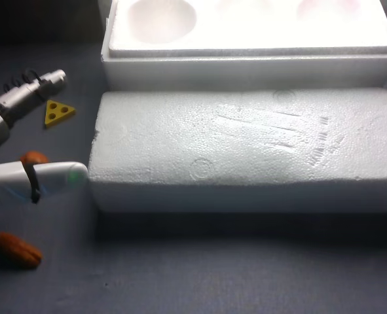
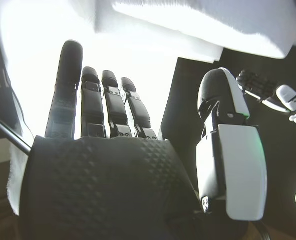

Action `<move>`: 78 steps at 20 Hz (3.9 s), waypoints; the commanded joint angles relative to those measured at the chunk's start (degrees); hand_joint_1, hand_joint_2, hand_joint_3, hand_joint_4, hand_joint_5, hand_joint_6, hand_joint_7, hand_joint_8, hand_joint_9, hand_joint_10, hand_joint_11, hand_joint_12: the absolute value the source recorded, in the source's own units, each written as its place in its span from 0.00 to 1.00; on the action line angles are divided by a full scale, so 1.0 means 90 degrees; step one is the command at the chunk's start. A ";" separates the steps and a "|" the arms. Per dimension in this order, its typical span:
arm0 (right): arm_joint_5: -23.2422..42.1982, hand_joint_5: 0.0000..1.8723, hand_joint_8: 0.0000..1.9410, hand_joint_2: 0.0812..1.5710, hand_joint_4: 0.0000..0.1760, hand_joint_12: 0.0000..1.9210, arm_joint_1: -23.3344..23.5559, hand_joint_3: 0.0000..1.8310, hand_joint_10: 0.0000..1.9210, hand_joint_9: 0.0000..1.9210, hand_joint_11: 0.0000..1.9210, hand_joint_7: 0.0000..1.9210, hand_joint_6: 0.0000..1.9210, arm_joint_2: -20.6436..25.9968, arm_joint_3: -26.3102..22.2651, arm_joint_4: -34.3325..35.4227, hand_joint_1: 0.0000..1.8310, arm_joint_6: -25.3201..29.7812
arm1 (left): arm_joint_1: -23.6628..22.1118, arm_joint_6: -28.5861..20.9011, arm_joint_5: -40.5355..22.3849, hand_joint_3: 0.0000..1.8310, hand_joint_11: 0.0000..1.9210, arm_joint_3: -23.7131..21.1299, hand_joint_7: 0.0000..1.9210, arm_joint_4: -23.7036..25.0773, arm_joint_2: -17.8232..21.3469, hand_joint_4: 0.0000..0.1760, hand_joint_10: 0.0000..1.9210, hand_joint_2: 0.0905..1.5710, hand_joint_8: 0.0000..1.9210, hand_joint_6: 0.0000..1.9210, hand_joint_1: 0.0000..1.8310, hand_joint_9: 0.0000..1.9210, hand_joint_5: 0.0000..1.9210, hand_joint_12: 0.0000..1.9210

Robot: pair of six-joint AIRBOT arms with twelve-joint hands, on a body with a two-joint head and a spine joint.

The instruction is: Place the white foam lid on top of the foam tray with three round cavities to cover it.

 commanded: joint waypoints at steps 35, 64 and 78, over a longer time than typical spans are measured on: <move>-0.0865 0.00 0.00 0.71 0.00 0.01 0.0992 0.00 0.00 0.00 0.01 0.00 0.00 -0.1252 0.1089 0.0635 0.33 -0.0257 | -0.0407 0.0335 0.0435 0.00 0.00 0.0561 0.00 -0.0119 -0.0782 0.00 0.00 0.58 0.00 0.01 0.30 0.00 0.02 0.00; 0.0894 0.04 0.00 0.72 0.00 0.78 0.0689 0.00 0.04 0.01 0.00 0.00 0.00 -0.0277 -0.0083 -0.0170 0.23 0.0052 | 0.0072 -0.0185 -0.1612 0.00 0.00 -0.0547 0.00 0.0536 -0.0064 0.00 0.00 0.66 0.00 0.01 0.31 0.00 0.10 0.00; 0.0136 0.07 0.02 0.74 0.00 0.85 0.1927 0.00 0.40 0.00 0.00 0.14 0.06 -0.0335 0.0607 -0.0452 0.23 -0.0006 | -0.1405 -0.0152 -0.0842 0.00 0.02 0.0165 0.00 0.1008 -0.0245 0.00 0.00 0.66 0.00 0.01 0.33 0.00 0.12 0.02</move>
